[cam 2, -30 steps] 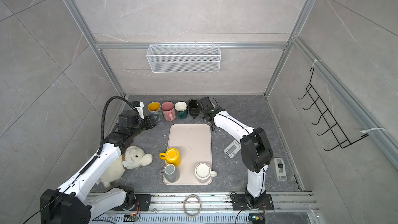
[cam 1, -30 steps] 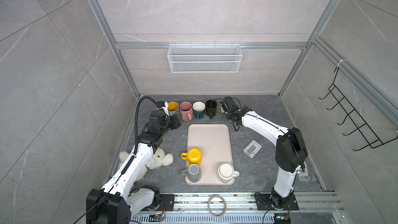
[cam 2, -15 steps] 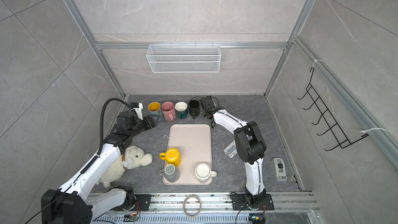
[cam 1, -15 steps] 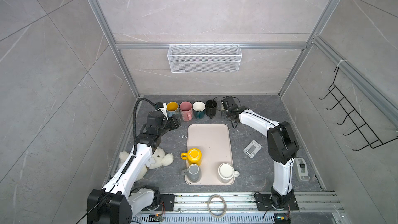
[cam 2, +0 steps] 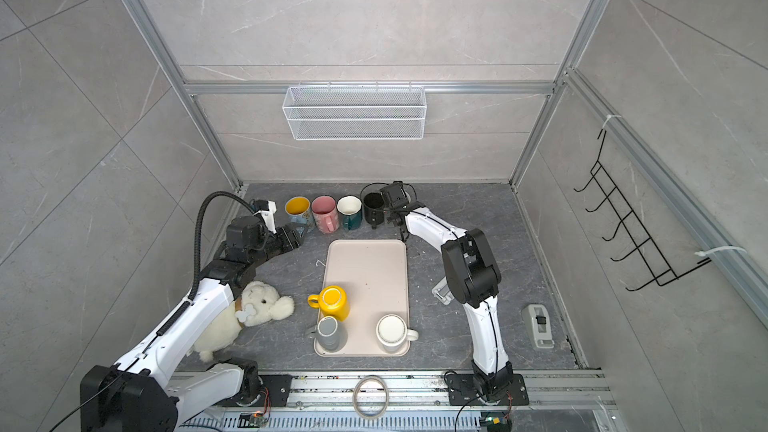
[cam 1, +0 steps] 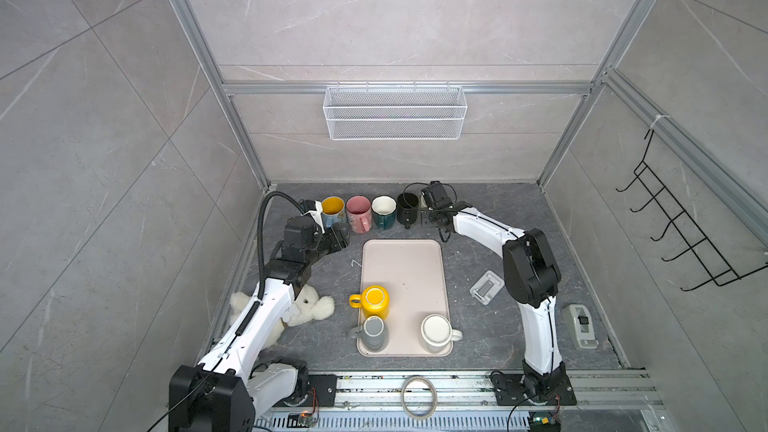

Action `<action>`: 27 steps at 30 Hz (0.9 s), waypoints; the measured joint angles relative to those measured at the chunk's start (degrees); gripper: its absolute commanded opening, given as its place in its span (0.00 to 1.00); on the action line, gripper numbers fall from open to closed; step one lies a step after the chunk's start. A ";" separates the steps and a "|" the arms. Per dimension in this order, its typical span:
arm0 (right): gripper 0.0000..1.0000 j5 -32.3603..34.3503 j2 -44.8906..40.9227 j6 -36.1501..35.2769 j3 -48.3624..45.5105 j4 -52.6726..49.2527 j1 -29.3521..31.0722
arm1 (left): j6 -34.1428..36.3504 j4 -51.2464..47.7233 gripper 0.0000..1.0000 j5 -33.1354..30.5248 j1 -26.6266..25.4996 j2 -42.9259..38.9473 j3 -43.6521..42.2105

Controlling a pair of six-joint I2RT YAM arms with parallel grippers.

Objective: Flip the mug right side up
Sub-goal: 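Lower the light green mug upright beside the black mug with the right gripper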

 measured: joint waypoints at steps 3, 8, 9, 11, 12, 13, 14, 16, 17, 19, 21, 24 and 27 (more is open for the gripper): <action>0.00 0.00 0.85 0.00 0.28 0.00 0.00 | 0.00 0.00 0.67 0.00 0.00 -0.42 0.00; 0.06 0.24 1.27 0.00 0.81 -0.13 0.00 | 0.00 0.00 0.67 0.00 0.00 -0.70 -0.02; 0.08 0.28 1.33 0.02 0.96 -0.11 0.00 | 0.00 0.00 0.67 -0.02 0.00 -0.70 -0.02; 0.14 0.39 1.46 0.02 1.16 -0.09 0.00 | 0.00 0.00 0.67 0.00 0.00 -0.70 -0.02; 0.16 0.44 1.57 0.00 1.18 -0.07 0.00 | 0.00 0.00 0.67 -0.02 0.00 -0.70 -0.02; 0.19 0.44 1.64 0.02 1.20 -0.04 0.00 | 0.00 0.00 0.67 -0.02 0.00 -0.70 -0.02; 0.21 0.44 1.68 0.09 1.20 -0.07 0.00 | 0.00 -0.02 0.67 0.00 0.00 -0.70 -0.02; 0.24 0.72 1.68 0.22 1.29 0.26 0.00 | 0.00 -0.02 0.67 -0.02 0.00 -0.72 -0.02; 0.25 0.90 1.68 0.24 1.62 0.44 0.00 | 0.00 -0.02 0.67 0.00 0.00 -0.72 -0.02; 0.27 1.11 1.68 0.26 1.97 0.87 0.00 | 0.02 -0.02 0.67 -0.02 0.00 -0.72 -0.02; 0.29 1.27 1.68 0.31 2.08 1.05 0.00 | 0.02 -0.02 0.67 -0.02 0.00 -0.72 -0.02; 0.37 1.33 1.68 0.46 2.08 1.09 0.00 | 0.04 -0.04 0.67 -0.02 0.00 -0.81 -0.02; 0.60 1.51 1.68 0.96 2.08 1.57 0.00 | 0.04 -0.07 0.67 -0.02 0.00 -1.16 -0.02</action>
